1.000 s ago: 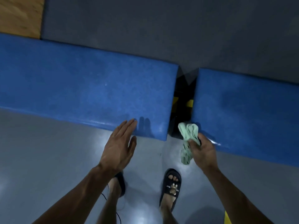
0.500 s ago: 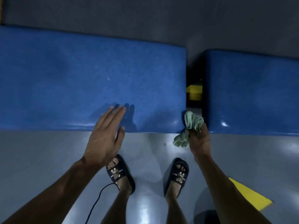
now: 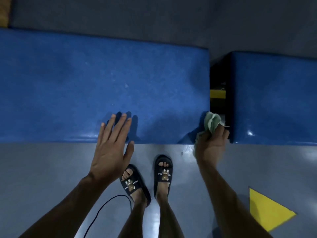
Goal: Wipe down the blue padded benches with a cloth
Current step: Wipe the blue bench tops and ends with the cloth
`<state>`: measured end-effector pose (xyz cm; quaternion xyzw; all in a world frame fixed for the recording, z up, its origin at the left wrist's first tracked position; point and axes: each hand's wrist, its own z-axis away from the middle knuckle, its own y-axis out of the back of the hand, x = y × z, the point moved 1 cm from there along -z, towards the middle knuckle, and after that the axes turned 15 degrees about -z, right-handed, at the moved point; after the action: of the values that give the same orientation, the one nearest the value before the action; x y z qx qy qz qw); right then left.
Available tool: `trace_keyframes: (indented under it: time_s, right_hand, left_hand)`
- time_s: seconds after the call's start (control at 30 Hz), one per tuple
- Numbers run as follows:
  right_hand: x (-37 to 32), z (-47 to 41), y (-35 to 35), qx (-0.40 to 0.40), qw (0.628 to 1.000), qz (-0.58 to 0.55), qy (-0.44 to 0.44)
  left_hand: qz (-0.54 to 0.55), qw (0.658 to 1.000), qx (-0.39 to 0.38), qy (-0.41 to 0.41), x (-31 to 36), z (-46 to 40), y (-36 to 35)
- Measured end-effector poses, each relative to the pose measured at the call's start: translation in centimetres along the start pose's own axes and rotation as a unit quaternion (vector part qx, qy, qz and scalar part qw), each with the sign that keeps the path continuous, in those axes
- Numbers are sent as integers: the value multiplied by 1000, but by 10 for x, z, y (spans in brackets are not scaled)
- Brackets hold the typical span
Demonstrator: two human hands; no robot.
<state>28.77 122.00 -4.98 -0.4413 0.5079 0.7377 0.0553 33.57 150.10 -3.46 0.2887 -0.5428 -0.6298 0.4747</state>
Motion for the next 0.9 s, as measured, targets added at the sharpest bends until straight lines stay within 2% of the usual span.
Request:
trace_keyframes:
  time_s: [0.07, 0.17, 0.27, 0.33, 0.4, 0.47, 0.53, 0.6, 0.67, 0.77, 0.9]
  right_hand:
    - [-18, 32, -19, -51, 995, -42, 69]
    - [-41, 82, -52, -201, 961, -13, 187]
    - [-51, 77, -57, -315, 904, 55, 285]
    - [-38, 42, -35, -345, 864, 111, 350]
    - [-18, 1, -5, -313, 880, 139, 328]
    - [-3, -27, 22, -247, 931, 121, 241]
    - [3, -29, 30, -181, 968, 79, 152]
    - [-5, -5, 17, -160, 981, 28, 104]
    - [-25, 34, -13, -200, 971, -28, 130]
    - [-56, 92, -56, -308, 925, -6, 224]
    - [-55, 77, -51, -376, 882, 33, 283]
  left_hand:
    - [7, 1000, 1, 8, -3, 1, 2]
    - [13, 1000, 2, 17, -4, 3, 6]
    - [18, 1000, 6, 21, -4, 5, 10]
    - [31, 999, 8, 25, -4, 5, 11]
    - [35, 999, 9, 31, -2, 5, 11]
    - [42, 999, 14, 32, 0, 7, 10]
    - [46, 998, 19, 34, 2, 8, 11]
    - [46, 998, 23, 42, 3, 9, 13]
    - [41, 998, 25, 49, 1, 13, 17]
    - [31, 998, 30, 46, 0, 15, 24]
    - [14, 998, 39, 52, 1, 12, 31]
